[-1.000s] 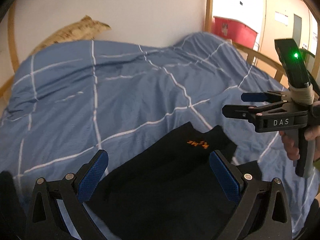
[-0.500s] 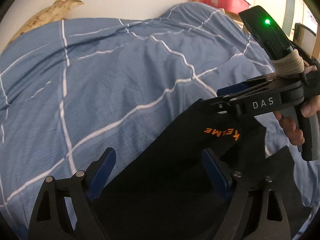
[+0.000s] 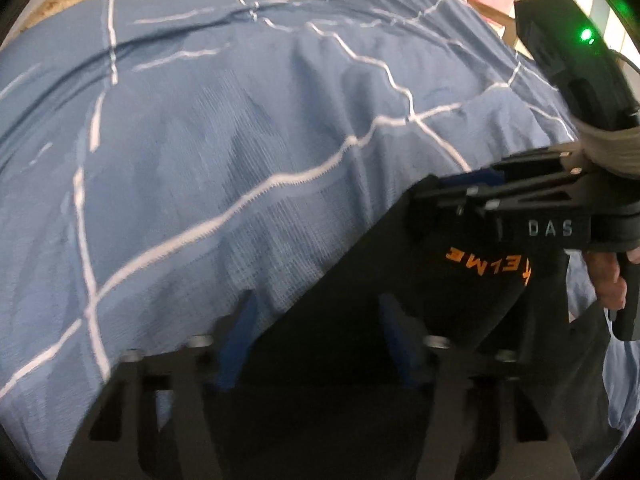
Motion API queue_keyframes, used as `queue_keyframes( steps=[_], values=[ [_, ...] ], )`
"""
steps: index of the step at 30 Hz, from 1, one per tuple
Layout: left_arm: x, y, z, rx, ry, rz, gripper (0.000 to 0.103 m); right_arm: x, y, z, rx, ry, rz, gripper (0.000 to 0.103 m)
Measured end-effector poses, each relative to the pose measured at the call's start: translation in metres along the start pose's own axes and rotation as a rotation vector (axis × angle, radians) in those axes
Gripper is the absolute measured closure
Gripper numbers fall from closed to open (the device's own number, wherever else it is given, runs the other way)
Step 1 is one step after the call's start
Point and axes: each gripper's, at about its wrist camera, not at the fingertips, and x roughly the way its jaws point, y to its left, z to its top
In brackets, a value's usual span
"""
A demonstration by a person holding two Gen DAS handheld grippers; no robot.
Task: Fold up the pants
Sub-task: 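Grasp the waistband with the left gripper while the right gripper grasps it too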
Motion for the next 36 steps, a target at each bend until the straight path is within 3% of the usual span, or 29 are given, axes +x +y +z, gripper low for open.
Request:
queue_keyframes(
  steps=[1,2,4,7,12,20,22,23,24,25,26,29,30,34,36],
  values=[
    [0.003,-0.001,-0.001,0.003,0.014,-0.003,0.084,0.001,0.0,0.0,-0.006,-0.001,-0.008,0.083],
    [0.003,-0.003,-0.002,0.004,0.016,-0.001,0.093,0.001,0.0,0.0,-0.01,-0.003,-0.01,0.088],
    [-0.003,-0.008,-0.002,0.017,-0.004,0.015,0.098,-0.003,0.0,0.001,-0.004,-0.019,0.006,0.091],
    [-0.017,-0.008,0.001,0.024,-0.065,0.046,0.098,-0.015,0.002,0.003,-0.012,-0.073,0.0,0.093],
    [-0.038,0.01,0.023,-0.051,-0.156,0.091,0.098,-0.036,0.012,0.021,-0.05,-0.183,-0.034,0.094],
    [-0.015,0.028,0.033,-0.084,-0.105,0.151,0.098,-0.024,0.032,0.067,-0.081,-0.221,-0.103,0.094],
    [-0.008,0.03,0.031,-0.101,-0.09,0.153,0.095,-0.014,0.033,0.069,-0.073,-0.205,-0.111,0.094],
    [-0.007,0.031,0.03,-0.11,-0.091,0.159,0.087,-0.011,0.032,0.068,-0.069,-0.2,-0.117,0.094],
    [-0.007,0.033,0.03,-0.12,-0.095,0.166,0.078,-0.006,0.032,0.067,-0.069,-0.193,-0.127,0.094],
    [-0.01,0.036,0.029,-0.139,-0.107,0.172,0.055,-0.005,0.029,0.064,-0.065,-0.189,-0.138,0.093],
    [-0.014,0.037,0.028,-0.153,-0.123,0.178,0.043,-0.004,0.028,0.062,-0.054,-0.187,-0.147,0.092],
    [-0.034,0.042,0.024,-0.193,-0.172,0.2,0.043,-0.007,0.023,0.056,-0.025,-0.191,-0.177,0.062],
    [-0.041,0.042,0.023,-0.203,-0.178,0.208,0.043,-0.013,0.024,0.054,-0.029,-0.207,-0.202,0.057],
    [-0.084,0.033,0.009,-0.221,-0.207,0.199,0.043,-0.041,0.031,0.039,-0.053,-0.237,-0.227,0.057],
    [-0.106,0.026,0.0,-0.225,-0.217,0.191,0.042,-0.06,0.036,0.028,-0.061,-0.251,-0.229,0.05]
  ],
)
